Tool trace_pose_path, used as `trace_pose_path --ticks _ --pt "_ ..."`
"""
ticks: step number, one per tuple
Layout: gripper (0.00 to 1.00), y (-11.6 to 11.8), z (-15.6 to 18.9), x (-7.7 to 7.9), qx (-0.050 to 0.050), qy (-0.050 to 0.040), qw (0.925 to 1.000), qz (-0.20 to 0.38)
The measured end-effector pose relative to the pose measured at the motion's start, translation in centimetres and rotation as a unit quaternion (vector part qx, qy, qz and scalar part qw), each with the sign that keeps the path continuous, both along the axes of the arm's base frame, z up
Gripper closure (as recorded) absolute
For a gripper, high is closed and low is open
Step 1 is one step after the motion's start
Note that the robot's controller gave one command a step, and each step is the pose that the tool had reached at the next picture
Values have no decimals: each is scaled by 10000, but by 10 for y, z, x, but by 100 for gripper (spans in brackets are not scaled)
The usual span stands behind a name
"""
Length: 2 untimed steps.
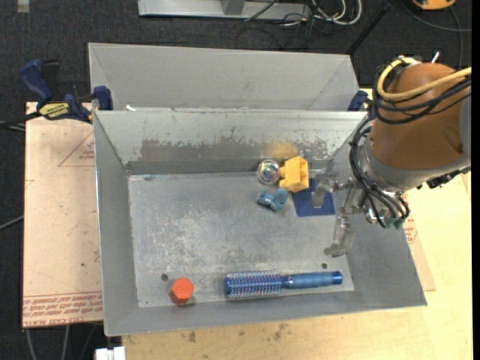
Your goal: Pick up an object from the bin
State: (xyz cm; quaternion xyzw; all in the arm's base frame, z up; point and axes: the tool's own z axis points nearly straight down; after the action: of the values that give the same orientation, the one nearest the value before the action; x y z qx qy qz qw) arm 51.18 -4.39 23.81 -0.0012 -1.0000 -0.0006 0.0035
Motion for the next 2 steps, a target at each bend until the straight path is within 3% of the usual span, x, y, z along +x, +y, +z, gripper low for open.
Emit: trace_pose_path --ticks 1,2 --pt "0 67 -168 -23 -3 -123 9806 1958" --pt "0 80 -137 -32 2 -72 9815 1912"
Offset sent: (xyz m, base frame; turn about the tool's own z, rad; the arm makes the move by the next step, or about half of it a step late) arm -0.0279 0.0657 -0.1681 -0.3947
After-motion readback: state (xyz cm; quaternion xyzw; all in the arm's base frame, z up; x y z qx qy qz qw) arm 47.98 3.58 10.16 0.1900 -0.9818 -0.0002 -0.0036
